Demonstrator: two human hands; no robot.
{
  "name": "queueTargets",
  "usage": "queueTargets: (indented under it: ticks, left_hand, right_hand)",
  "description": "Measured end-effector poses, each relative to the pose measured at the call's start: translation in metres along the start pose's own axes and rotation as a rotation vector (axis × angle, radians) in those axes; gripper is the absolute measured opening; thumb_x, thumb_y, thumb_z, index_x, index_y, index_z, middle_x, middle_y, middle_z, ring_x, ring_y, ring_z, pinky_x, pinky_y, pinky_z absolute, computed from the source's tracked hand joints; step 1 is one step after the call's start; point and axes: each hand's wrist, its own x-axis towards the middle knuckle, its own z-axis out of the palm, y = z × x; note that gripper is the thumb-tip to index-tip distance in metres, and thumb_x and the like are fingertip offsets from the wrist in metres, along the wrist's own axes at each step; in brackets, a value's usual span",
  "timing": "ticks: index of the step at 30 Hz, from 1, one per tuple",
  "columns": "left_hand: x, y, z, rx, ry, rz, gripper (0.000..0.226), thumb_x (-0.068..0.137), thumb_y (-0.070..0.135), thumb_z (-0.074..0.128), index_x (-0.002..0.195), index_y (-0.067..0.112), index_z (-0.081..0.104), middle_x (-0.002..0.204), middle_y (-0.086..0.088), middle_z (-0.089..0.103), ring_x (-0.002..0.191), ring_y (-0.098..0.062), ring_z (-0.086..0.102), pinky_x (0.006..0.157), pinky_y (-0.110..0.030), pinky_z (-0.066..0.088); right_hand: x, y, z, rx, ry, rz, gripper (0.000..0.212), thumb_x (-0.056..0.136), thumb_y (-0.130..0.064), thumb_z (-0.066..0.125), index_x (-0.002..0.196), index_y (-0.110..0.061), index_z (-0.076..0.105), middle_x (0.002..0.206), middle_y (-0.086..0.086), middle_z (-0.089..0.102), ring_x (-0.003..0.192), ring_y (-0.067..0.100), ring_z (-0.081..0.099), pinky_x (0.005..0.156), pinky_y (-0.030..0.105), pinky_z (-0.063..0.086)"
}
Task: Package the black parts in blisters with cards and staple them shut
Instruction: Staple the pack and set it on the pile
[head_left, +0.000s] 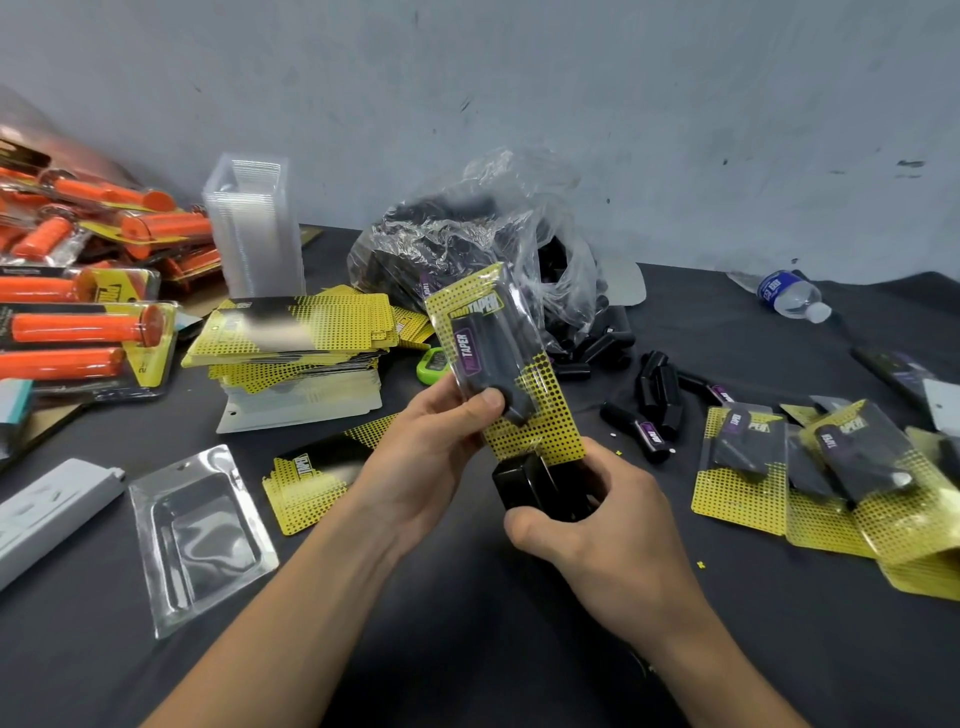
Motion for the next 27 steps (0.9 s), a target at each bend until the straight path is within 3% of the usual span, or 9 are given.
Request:
queueTargets:
  ticks: [8, 16, 27]
  left_hand:
    - [-0.0004, -0.0014, 0.0000, -0.003, -0.011, 0.007, 0.029, 0.083, 0.014, 0.070, 0.111, 0.016, 0.078, 0.112, -0.010, 0.076, 0.102, -0.020, 0.072, 0.087, -0.025, 0.058]
    - [-0.0024, -0.0017, 0.0032, -0.001, -0.042, 0.020, 0.027, 0.083, 0.018, 0.073, 0.108, 0.023, 0.082, 0.112, -0.008, 0.077, 0.103, -0.018, 0.073, 0.089, -0.025, 0.057]
    - [-0.0023, -0.0008, 0.0021, 0.008, -0.056, 0.012, 0.027, 0.084, 0.021, 0.073, 0.110, 0.024, 0.081, 0.115, -0.007, 0.077, 0.105, -0.018, 0.072, 0.090, -0.025, 0.057]
  right_hand:
    - [0.0009, -0.0005, -0.0003, 0.017, 0.002, 0.021, 0.043, 0.058, -0.045, 0.077, 0.098, -0.031, 0.072, 0.083, -0.008, 0.074, 0.074, 0.010, 0.069, 0.066, 0.031, 0.058]
    - [0.0016, 0.0022, 0.0000, 0.088, -0.026, 0.053, 0.045, 0.060, -0.045, 0.079, 0.104, -0.032, 0.074, 0.090, -0.005, 0.077, 0.083, 0.015, 0.073, 0.077, 0.047, 0.062]
    - [0.0031, 0.0044, 0.0004, 0.165, -0.035, 0.069, 0.044, 0.061, -0.041, 0.080, 0.104, -0.032, 0.075, 0.094, -0.002, 0.078, 0.091, 0.022, 0.074, 0.082, 0.053, 0.061]
